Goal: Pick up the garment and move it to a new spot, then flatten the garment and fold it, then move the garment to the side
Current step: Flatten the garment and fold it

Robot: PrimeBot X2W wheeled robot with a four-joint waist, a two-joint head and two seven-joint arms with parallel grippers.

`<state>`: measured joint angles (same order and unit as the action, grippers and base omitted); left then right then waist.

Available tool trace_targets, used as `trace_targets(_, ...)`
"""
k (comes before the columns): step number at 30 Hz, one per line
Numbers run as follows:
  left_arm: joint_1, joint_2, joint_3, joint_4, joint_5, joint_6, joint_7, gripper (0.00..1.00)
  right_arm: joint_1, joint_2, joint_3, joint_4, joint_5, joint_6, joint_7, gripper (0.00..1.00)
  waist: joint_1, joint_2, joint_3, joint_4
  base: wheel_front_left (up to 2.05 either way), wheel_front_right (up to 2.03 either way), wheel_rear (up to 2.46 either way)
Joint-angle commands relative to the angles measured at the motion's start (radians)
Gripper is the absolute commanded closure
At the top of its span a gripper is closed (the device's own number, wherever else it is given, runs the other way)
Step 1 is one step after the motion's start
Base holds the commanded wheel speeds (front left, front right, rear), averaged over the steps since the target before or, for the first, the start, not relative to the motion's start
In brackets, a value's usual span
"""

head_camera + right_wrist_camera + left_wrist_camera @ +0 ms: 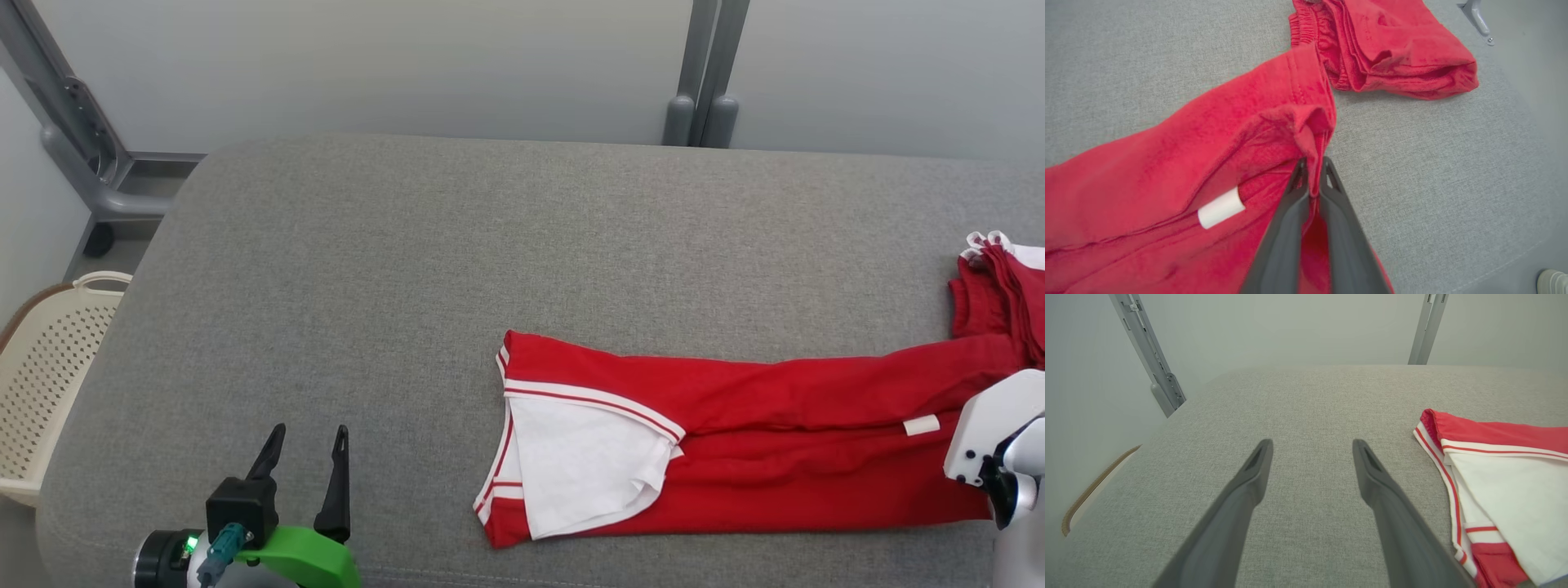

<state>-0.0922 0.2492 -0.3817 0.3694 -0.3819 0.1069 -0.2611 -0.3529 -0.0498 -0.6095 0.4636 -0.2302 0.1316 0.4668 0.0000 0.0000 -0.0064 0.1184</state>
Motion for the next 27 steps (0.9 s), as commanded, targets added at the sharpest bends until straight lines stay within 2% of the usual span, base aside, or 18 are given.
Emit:
trace_targets(1,-0.003,0.003,-0.001,0.002,-0.004,0.005,-0.001,0.00,0.017,-0.002,0.014,-0.012,0.014,-0.002,0.011,1.00,0.0000,0.0000,0.000,0.001,0.00,0.00,0.00)
trace_targets(5,-0.007,0.004,-0.003,0.006,-0.006,0.005,-0.002,0.00,0.042,-0.002,0.106,-0.054,0.074,-0.002,0.045,1.00,0.0000,0.0000,-0.002,0.000,0.00,0.00,0.00)
trace_targets(14,-0.021,0.004,-0.011,0.010,-0.013,0.007,-0.001,0.00,0.116,-0.002,0.516,-0.167,0.326,-0.002,0.149,1.00,0.0000,0.0000,-0.002,0.000,0.00,0.00,0.00)
trace_targets(17,-0.024,0.004,-0.015,0.012,-0.013,0.008,-0.001,0.00,0.120,-0.003,0.625,-0.186,0.390,-0.002,0.168,1.00,0.0000,0.0000,0.001,0.002,0.00,0.00,0.00)
trace_targets(20,-0.032,0.001,-0.021,0.016,-0.012,0.006,0.000,0.00,0.098,-0.002,0.707,-0.173,0.436,-0.002,0.164,1.00,0.0000,0.0000,0.004,0.009,0.00,0.00,0.00)
trace_targets(27,-0.048,-0.005,-0.035,0.033,-0.011,-0.005,-0.001,0.00,0.026,-0.002,0.813,-0.087,0.535,-0.002,0.103,1.00,0.0000,0.0000,0.004,0.030,0.00,0.00,0.00)
